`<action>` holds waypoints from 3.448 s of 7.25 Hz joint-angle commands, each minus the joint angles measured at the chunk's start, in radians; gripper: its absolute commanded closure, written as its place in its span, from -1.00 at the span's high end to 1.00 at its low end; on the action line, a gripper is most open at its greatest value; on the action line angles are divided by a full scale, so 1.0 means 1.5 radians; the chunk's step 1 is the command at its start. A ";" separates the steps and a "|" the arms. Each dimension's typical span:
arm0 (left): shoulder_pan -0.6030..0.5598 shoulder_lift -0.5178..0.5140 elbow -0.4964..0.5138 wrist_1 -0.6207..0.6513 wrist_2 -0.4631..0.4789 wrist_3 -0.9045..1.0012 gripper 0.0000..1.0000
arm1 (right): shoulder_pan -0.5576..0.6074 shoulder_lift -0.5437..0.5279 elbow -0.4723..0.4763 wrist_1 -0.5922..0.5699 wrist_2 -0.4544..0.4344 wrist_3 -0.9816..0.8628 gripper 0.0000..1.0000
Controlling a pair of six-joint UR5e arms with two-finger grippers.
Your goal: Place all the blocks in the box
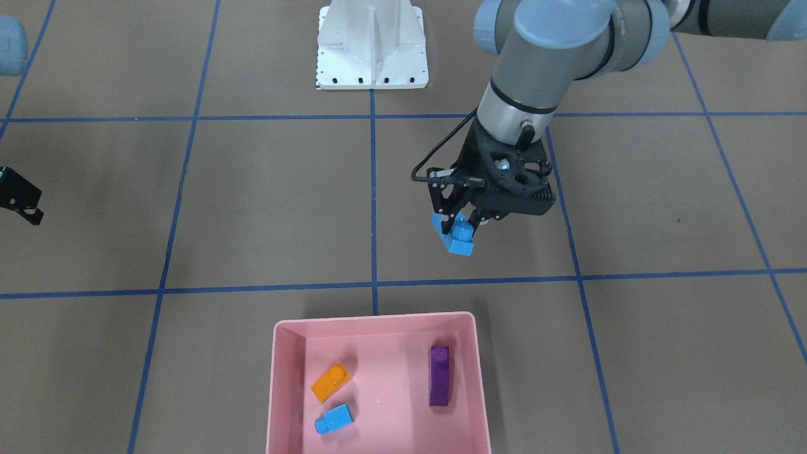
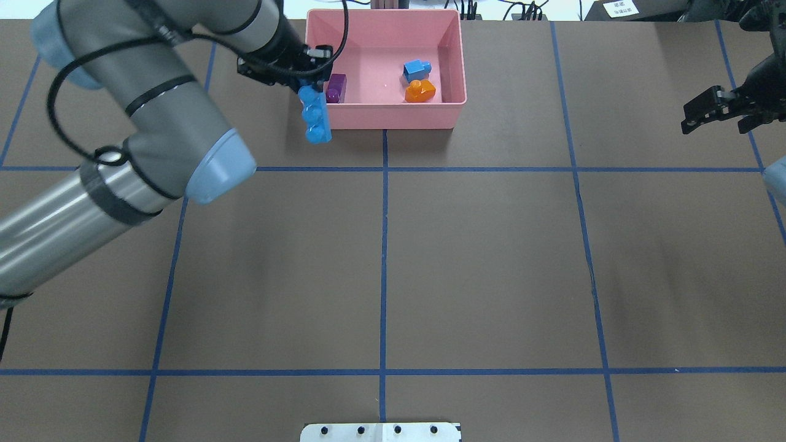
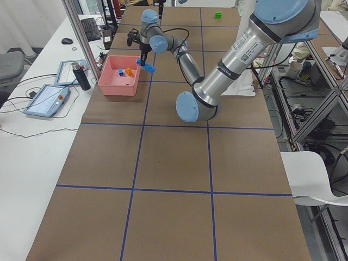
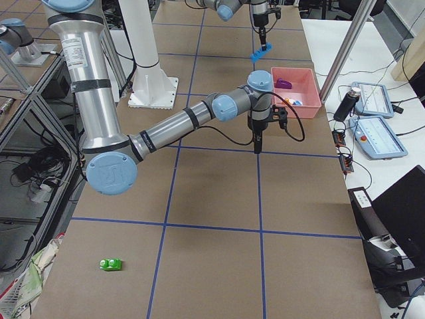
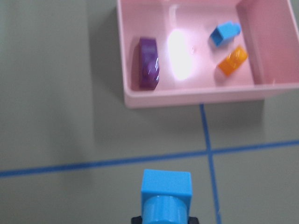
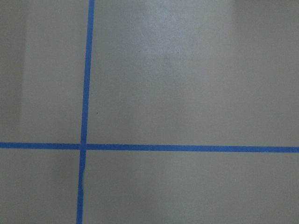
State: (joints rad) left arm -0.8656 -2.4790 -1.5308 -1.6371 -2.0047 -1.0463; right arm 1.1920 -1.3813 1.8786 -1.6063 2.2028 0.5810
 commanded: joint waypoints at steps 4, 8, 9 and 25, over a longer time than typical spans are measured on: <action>-0.038 -0.300 0.567 -0.125 0.005 -0.001 -1.00 | 0.000 0.000 0.000 0.000 0.000 0.001 1.00; -0.028 -0.309 0.609 -0.150 -0.002 0.112 1.00 | 0.000 0.000 0.000 0.000 0.000 -0.002 1.00; -0.036 -0.306 0.586 -0.145 -0.033 0.141 1.00 | 0.001 -0.001 0.002 -0.001 0.003 -0.002 1.00; -0.345 0.338 0.093 0.036 -0.155 0.973 1.00 | 0.165 -0.651 -0.232 0.571 0.024 -0.361 1.00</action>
State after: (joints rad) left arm -1.3823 -2.0003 -1.3546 -1.5833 -2.2354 0.4168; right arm 1.4400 -2.3501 1.6493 -0.8793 2.2374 0.0253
